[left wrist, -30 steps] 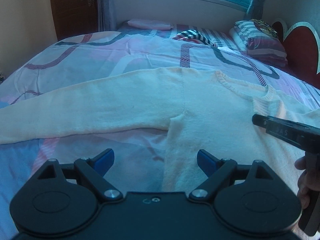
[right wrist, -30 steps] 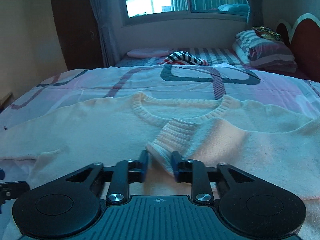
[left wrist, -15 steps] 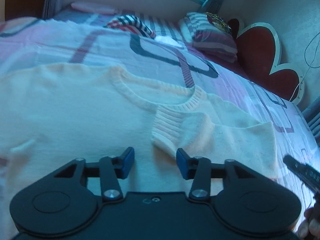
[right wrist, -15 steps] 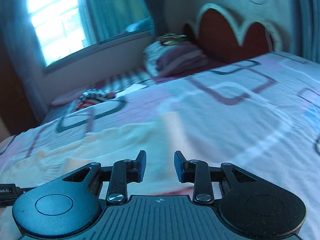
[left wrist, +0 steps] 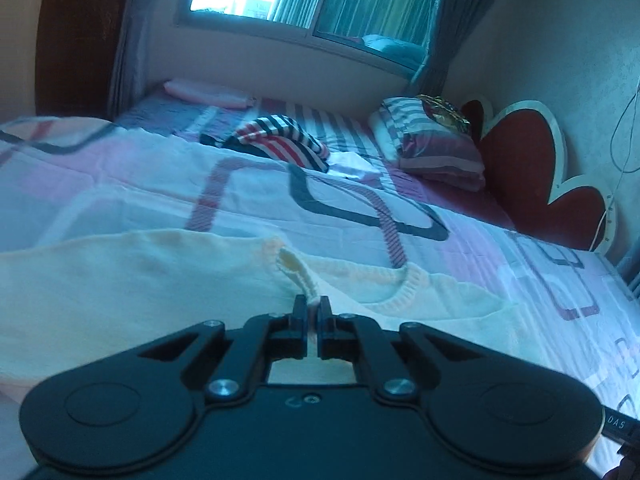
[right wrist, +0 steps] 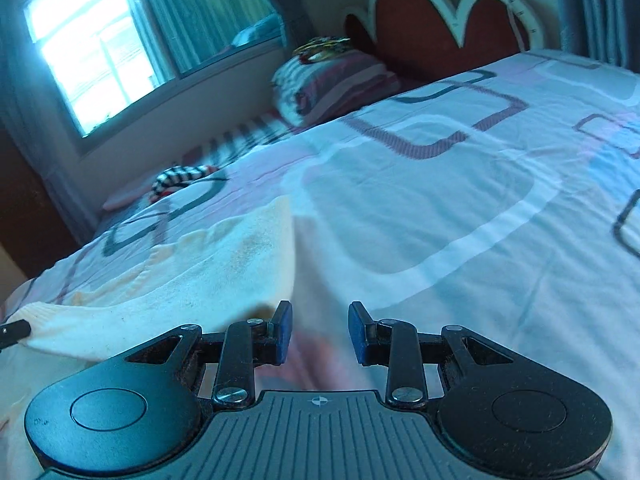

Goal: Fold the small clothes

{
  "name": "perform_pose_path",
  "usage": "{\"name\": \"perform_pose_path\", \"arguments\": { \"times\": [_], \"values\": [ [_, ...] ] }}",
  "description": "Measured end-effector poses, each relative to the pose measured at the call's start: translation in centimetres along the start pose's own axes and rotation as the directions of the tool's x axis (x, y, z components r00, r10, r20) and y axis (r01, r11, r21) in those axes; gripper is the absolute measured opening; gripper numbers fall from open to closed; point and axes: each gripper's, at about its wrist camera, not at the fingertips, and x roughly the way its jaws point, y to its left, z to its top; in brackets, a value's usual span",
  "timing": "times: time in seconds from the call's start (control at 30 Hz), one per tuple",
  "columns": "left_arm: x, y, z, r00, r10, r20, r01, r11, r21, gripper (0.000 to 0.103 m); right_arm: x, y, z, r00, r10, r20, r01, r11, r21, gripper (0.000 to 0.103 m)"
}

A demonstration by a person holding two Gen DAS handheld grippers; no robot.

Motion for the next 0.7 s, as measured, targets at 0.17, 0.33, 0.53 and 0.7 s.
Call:
{"name": "perform_pose_path", "arguments": {
  "times": [0.17, 0.33, 0.53, 0.7],
  "values": [
    [-0.7, 2.2, -0.1, 0.999, 0.046, -0.003, -0.046, 0.998, -0.034, 0.003, 1.2, 2.6, -1.0, 0.998, 0.040, -0.050, -0.044, 0.996, -0.075, 0.032],
    [-0.7, 3.8, -0.1, 0.998, 0.067, -0.001, -0.067, 0.996, -0.059, 0.003, 2.8, 3.4, -1.4, 0.995, 0.036, -0.089, -0.047, 0.991, -0.123, 0.032],
    [-1.0, 5.5, -0.3, 0.995, 0.098, 0.013, -0.096, 0.993, -0.073, 0.003, 3.4, 3.2, -1.2, 0.996, 0.025, -0.088, -0.038, 0.989, -0.141, 0.032],
    [-0.3, 6.2, -1.2, 0.993, 0.117, -0.014, -0.118, 0.991, -0.060, 0.003, 3.4, 3.2, -1.3, 0.997, 0.008, -0.081, -0.020, 0.988, -0.154, 0.023]
  ]
}}
